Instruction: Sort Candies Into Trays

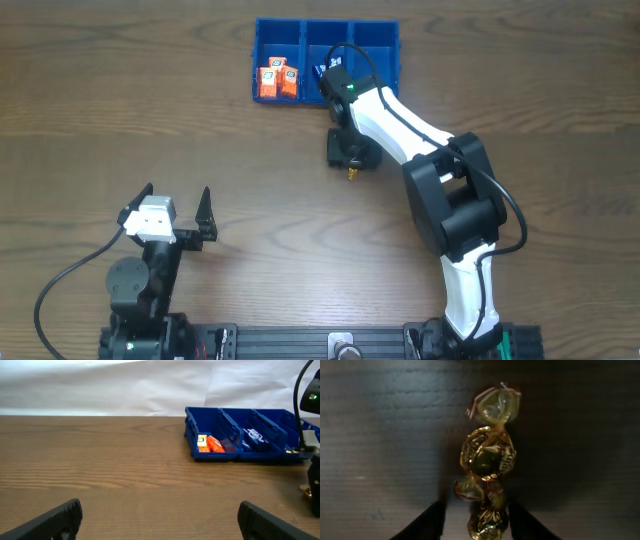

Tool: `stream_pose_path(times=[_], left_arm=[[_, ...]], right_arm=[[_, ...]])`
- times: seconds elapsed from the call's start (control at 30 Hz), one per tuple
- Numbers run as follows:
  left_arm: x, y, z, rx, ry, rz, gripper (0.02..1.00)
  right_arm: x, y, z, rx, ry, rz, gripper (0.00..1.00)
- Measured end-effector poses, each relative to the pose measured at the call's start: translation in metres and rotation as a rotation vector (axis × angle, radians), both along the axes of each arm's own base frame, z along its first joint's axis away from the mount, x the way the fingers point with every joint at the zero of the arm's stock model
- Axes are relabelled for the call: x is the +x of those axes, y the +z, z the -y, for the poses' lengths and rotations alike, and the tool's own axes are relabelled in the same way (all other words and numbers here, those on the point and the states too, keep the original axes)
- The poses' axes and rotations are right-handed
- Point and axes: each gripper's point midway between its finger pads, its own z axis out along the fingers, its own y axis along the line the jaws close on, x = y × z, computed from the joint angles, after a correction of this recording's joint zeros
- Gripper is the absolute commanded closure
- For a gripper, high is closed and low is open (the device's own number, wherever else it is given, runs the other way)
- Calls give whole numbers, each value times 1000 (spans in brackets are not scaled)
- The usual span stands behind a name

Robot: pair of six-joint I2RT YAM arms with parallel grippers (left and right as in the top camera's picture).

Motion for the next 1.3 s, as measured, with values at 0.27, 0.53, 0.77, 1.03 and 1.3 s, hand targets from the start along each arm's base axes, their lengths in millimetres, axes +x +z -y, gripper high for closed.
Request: stream_pose_path(times=[0.27, 0.53, 0.77, 1.03, 1.3], left_arm=[[0, 0, 0, 0, 0, 0, 20], [0, 0, 0, 0, 0, 0, 20], [0, 0, 0, 0, 0, 0, 23], [0, 0, 0, 0, 0, 0, 20], [0, 0, 0, 0, 0, 0, 20]], right_arm=[[-4, -1, 2, -8, -1, -17, 728], [-6, 0, 3, -12, -1, -23, 928], [-8, 0, 4, -17, -1, -33, 963], [-16, 71, 19, -25, 1, 72, 965], [97, 173, 34, 3, -58, 618, 965]])
